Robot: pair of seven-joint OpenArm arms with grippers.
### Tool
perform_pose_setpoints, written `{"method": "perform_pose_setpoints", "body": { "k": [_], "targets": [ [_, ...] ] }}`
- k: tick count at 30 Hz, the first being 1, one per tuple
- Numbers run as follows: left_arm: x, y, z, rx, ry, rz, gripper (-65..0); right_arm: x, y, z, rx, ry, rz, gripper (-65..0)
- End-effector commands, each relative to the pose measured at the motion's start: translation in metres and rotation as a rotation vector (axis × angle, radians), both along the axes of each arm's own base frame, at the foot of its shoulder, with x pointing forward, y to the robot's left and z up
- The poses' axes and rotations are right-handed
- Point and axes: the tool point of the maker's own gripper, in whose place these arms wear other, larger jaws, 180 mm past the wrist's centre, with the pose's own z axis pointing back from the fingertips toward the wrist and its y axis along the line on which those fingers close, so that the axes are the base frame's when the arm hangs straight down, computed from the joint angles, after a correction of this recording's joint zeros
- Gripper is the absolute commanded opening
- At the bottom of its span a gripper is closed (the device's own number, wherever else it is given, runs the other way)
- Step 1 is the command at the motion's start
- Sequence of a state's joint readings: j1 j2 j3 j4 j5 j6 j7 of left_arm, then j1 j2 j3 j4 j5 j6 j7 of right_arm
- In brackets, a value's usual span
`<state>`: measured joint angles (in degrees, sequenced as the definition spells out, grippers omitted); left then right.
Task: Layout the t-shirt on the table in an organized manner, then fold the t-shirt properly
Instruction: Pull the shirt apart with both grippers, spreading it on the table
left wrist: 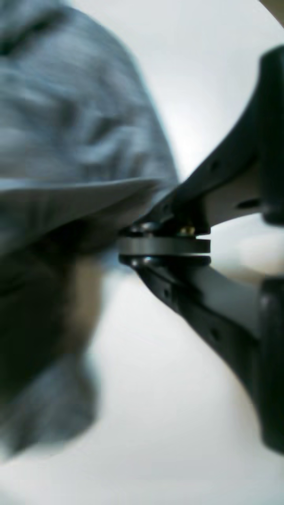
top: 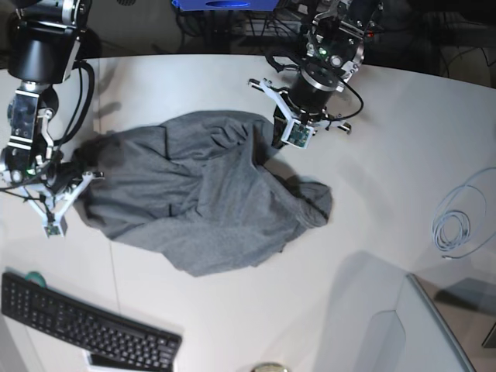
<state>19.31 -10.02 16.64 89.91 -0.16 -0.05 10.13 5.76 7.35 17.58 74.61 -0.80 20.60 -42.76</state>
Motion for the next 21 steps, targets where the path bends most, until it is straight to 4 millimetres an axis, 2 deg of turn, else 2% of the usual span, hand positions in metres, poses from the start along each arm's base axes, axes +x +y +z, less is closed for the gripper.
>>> {"method": "perform_pose_setpoints", "body": {
  "k": [1,3,5,6,7,9,11,15,18,21],
  "targets": [
    [0.007,-0.004,0.022,-0.023,-0.069,-0.003,-65.0,0.019,-0.01,0.023,-0.03,-0.066,0.005,-58.4],
    [0.012,-0.001,0.046,-0.039,-0.127,0.014,-65.0,0.019,-0.014,0.044,-0.083,-0.087,0.016,-47.6],
    [0.015,0.024,0.061,-0.023,-0.163,0.076,-65.0,0.01,-0.008,0.075,-0.127,-0.169,0.041,-34.5],
    [0.015,0.038,0.061,-0.007,-0.163,0.11,-65.0,0.005,0.002,0.09,-0.14,-0.216,0.078,-29.9],
    [0.015,0.057,0.06,0.018,-0.164,0.152,-65.0,-0.002,0.022,0.101,-0.148,-0.25,0.153,-25.8],
    [0.014,0.095,0.048,0.065,-0.136,0.239,-65.0,-0.018,0.07,0.109,-0.143,-0.273,0.324,-24.8],
    [0.01,0.136,0.039,0.117,-0.116,0.327,-65.0,-0.03,0.114,0.103,-0.107,-0.261,0.452,-24.8],
    [-0.004,0.226,0.036,0.219,-0.099,0.531,-65.0,-0.04,0.179,0.088,-0.057,-0.239,0.557,-24.8],
    [-0.014,0.264,0.046,0.251,-0.106,0.598,-65.0,-0.041,0.219,0.095,-0.016,-0.274,0.603,-24.6],
    [-0.017,0.283,0.055,0.254,-0.117,0.616,-65.0,-0.04,0.251,0.092,0.003,-0.275,0.646,-24.6]
  ]
}}
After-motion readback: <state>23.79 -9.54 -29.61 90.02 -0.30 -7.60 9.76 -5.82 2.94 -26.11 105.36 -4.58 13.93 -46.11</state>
